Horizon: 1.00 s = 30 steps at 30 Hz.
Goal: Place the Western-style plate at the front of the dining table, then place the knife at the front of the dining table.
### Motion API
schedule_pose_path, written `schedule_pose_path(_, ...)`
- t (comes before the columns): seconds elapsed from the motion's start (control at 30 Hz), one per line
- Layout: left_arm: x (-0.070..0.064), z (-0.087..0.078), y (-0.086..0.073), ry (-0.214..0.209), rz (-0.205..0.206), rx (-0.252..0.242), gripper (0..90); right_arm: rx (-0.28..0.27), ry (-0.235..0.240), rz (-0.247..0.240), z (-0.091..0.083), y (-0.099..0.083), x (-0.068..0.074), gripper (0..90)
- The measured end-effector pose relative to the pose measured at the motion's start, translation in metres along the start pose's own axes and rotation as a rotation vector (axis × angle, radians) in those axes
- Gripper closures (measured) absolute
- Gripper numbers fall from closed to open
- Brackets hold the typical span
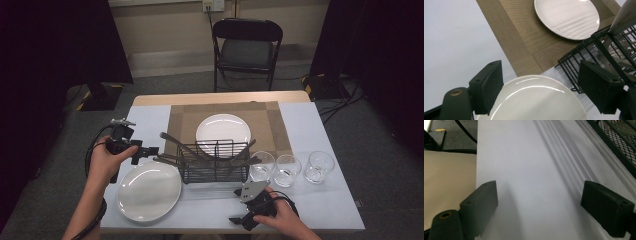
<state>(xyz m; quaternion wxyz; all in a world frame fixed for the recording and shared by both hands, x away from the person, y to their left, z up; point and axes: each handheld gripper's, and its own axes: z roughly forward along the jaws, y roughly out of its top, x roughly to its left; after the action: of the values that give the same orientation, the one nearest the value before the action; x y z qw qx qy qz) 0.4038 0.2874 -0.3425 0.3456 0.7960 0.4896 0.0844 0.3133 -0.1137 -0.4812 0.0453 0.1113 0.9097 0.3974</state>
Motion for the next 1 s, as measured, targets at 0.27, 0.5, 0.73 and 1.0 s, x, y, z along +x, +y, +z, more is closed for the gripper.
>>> schedule_pose_path(0.27,0.000,-0.003,0.002,0.000,-0.004,-0.003,20.1,0.000,0.001,-0.001,0.000,0.000,0.000,13.0)
schedule_pose_path(0.5,-0.002,-0.003,0.004,-0.014,-0.004,-0.002,20.1,0.000,0.000,-0.001,0.000,0.000,0.000,13.0)
schedule_pose_path(0.73,-0.005,-0.007,0.008,-0.019,0.005,-0.008,20.1,0.000,0.000,0.001,0.000,0.000,0.000,13.0)
schedule_pose_path(1.0,-0.007,-0.015,0.012,-0.009,0.012,-0.014,20.1,-0.001,0.000,-0.001,0.000,0.000,0.000,13.0)
